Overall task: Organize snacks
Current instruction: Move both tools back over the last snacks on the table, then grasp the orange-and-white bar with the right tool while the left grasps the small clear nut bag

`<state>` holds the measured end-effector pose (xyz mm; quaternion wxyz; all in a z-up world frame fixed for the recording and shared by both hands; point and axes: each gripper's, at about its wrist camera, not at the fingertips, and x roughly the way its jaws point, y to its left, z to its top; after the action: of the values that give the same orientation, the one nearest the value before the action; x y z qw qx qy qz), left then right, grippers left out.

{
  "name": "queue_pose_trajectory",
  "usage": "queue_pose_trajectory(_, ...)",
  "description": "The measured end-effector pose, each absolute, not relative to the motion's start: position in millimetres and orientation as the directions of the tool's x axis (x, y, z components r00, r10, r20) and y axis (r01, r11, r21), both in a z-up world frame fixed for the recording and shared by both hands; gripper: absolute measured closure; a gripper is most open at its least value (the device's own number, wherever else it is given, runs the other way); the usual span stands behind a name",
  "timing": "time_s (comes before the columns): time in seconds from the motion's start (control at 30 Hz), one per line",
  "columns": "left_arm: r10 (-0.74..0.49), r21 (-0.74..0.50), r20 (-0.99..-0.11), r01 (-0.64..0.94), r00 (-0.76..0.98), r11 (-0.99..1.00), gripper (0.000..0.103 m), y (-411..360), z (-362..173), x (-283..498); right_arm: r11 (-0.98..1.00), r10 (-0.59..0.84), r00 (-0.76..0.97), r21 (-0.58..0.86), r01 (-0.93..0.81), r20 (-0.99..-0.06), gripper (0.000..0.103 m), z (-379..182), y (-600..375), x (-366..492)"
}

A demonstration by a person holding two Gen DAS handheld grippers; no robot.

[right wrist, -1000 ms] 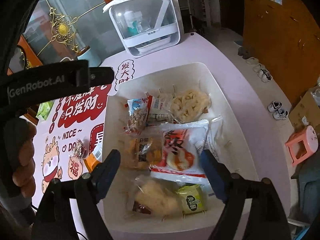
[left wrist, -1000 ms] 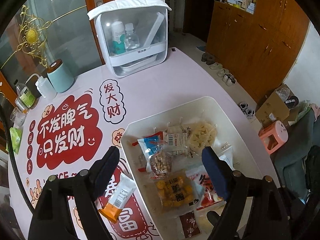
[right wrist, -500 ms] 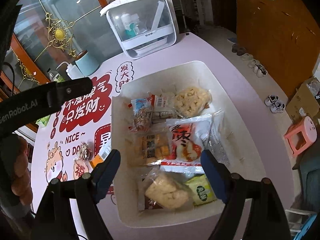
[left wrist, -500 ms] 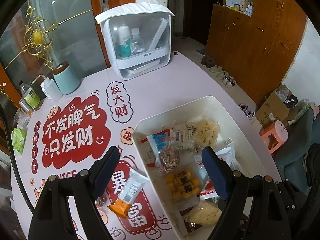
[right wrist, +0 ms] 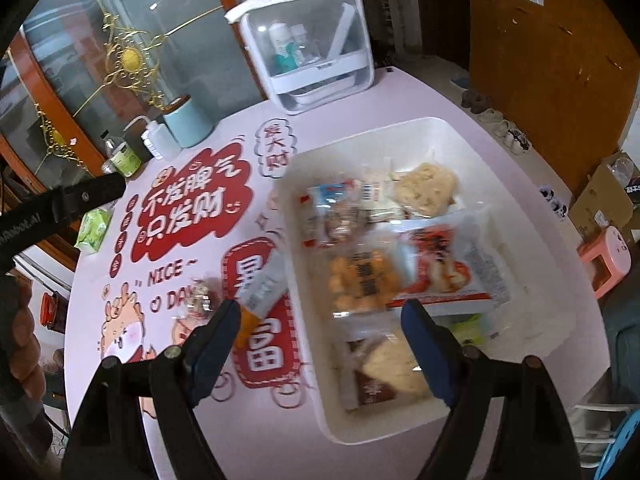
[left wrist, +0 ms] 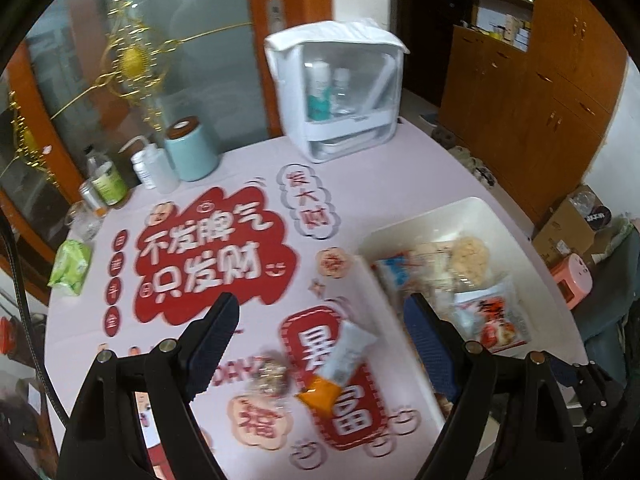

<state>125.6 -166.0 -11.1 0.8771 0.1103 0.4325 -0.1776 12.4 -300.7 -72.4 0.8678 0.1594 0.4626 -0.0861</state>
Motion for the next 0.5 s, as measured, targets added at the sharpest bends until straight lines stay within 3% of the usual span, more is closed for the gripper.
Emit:
queue_pose_trajectory(0.27,-0.174,0.044,-0.814,0.358,0.554,0.933,0.02,-85,-25,141,0.945,-0.027,0.547,0.158,0.287,-0.837,0.02,-78,-241,33)
queue_pose_trajectory(0.5,-0.168,0.038,-0.853,0.38,0.495,0.924,0.02,-41,-66,157,0.881,0.058,0.518,0.288,0.376,-0.854,0.02,-101,-222,57)
